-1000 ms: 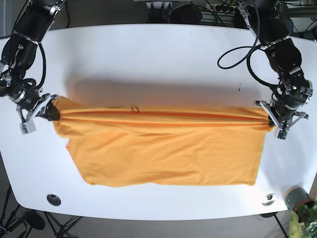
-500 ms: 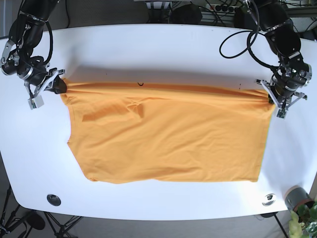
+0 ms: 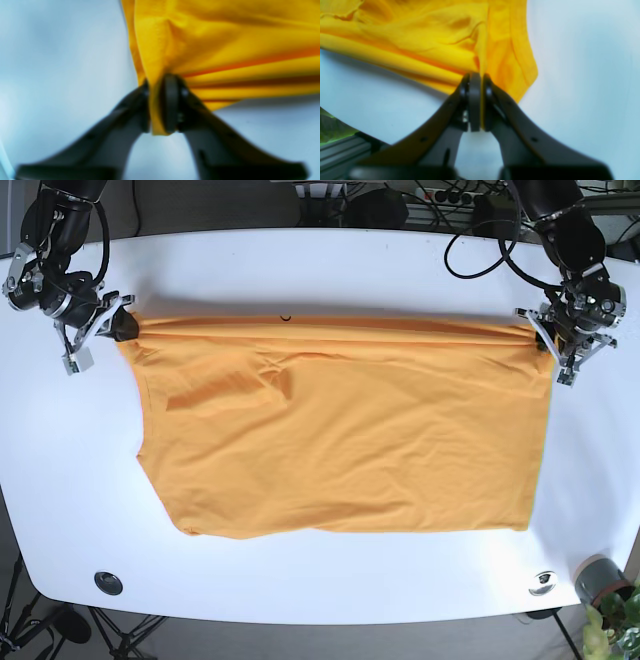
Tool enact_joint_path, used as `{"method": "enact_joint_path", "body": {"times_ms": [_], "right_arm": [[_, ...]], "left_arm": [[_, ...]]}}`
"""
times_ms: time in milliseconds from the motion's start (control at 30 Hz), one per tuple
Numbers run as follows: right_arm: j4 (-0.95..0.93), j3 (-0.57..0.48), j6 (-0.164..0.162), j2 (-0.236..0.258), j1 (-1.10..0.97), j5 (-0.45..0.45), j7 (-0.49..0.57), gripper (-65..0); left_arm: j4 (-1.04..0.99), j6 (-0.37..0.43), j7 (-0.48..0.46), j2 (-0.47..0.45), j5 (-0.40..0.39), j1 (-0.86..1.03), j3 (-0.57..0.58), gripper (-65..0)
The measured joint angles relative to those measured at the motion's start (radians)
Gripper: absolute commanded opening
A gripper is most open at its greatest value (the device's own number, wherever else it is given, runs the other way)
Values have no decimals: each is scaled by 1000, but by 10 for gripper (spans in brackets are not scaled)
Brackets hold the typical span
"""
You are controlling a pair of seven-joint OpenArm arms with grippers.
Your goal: Fold the T-shirt properly
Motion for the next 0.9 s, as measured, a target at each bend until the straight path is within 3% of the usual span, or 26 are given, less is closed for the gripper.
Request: {"method": "enact_joint_path", "body": {"times_ms": [33, 133, 233, 367, 633, 800, 900], "right_arm": [[0, 0, -3, 0, -7, 0, -1, -442], [0, 3, -9, 3, -20, -24, -5, -263], [10, 28, -6, 4, -36, -19, -3, -185], [128, 87, -12, 1, -66, -32, -8, -171], [208, 88, -16, 0, -64, -28, -1, -168], [208, 68, -19, -6, -66, -81, -3, -168], [208, 41, -18, -36, -82, -81, -2, -168]], "left_arm": [[-8, 2, 0, 0, 2, 1, -2, -308], [-13, 4, 4, 0, 13, 8, -5, -258], [-10, 3, -2, -6, 6, 25, -5, -260], [18, -31, 5, -21, 0, 45, -48, -260], [113, -24, 8, -10, -4, 35, -192, -260], [113, -24, 11, -6, -103, 46, -179, -260], [116, -25, 4, -9, -166, 76, -168, -260]]}}
